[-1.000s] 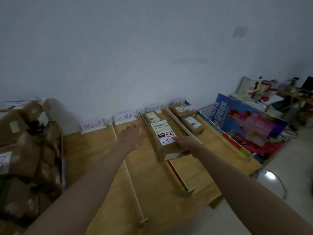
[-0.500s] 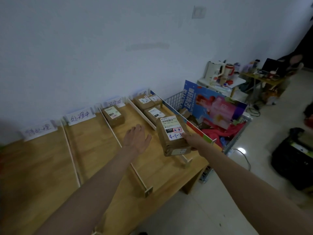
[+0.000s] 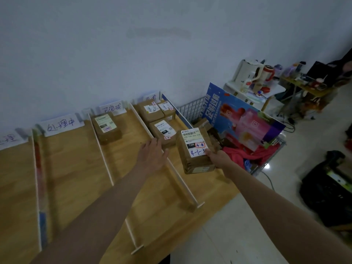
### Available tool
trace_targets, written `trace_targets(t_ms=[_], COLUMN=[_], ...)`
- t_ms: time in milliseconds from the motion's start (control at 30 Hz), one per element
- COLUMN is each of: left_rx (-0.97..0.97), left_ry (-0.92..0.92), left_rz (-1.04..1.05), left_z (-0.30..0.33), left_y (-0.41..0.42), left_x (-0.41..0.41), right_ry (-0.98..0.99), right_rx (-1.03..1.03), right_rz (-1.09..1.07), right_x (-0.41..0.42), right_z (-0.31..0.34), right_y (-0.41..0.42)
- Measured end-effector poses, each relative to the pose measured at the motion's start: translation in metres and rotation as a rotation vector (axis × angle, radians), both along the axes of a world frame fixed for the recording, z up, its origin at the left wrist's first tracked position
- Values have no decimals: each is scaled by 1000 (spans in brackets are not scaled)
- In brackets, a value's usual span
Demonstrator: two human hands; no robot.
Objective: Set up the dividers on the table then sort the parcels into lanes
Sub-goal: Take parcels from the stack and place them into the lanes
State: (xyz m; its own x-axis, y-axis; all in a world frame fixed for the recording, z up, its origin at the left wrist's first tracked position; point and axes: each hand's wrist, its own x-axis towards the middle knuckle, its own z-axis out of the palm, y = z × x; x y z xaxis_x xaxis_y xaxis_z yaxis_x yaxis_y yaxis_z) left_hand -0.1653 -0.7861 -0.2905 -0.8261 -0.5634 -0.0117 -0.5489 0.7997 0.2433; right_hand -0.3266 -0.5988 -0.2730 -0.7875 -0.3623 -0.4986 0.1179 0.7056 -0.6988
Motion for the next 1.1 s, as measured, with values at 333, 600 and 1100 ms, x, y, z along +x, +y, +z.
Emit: trace_targets(t_ms=[333,600,1100], left_rx=[52,68,125], left_ry=[-99,-128,-213], left_rz=[71,183,440], left_z=[-35,-54,-88], left_y=[-17,-26,-43], left_x=[-73,-131,-220], right_ry=[72,51,-155], right_rx=[18,6,-78], right_rz=[73,191,415], right_x=[-92,-167,-279], right_z=[-29,-55,-115], right_y=[-33,-76,-168])
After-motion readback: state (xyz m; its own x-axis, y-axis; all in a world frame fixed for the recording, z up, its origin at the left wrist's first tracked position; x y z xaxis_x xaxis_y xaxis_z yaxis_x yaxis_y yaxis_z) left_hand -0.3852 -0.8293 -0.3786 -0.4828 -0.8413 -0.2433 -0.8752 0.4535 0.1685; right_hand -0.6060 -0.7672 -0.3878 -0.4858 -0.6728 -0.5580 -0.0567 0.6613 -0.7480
